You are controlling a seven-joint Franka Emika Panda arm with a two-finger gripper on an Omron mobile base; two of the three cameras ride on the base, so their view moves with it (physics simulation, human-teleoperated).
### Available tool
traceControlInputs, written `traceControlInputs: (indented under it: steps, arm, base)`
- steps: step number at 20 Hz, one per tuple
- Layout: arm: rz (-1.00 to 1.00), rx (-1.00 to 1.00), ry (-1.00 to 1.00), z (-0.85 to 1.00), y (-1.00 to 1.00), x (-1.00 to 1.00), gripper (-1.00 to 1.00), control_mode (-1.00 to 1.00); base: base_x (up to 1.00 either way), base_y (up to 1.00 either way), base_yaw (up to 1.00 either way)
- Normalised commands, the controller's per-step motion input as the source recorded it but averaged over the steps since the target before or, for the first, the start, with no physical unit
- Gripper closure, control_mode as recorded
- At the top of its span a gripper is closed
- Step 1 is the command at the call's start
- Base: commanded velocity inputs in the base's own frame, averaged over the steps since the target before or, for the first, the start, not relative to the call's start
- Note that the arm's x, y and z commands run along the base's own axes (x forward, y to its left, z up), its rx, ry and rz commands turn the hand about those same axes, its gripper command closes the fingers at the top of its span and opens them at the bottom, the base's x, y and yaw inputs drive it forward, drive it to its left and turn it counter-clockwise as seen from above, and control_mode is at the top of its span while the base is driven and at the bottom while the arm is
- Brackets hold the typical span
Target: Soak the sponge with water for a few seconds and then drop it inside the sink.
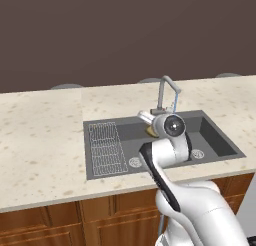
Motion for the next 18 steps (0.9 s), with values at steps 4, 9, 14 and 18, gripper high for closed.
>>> traceControlInputs:
  steps: [4,9,14,18]
  arm:
    - [-0.10,0.00,0.00,-0.05,-0.31,0.12,1.00,-1.00]
    - [-0.09,-0.02,0.00,-0.04,-0.04,0.08,1.00,-1.00]
    - [-0.08,-0.06,0.00,0.00,-0.05,0.00,1.00,-1.00]
    - [-0.09,-0.02,0.01,0.00,-0.14,0.00,1.00,-1.00]
  base:
    - [0.00,0.00,0.00]
    - [0.00,0.00,0.00]
    - [0.00,0.00,0.00]
    - [0.00,0.00,0.00]
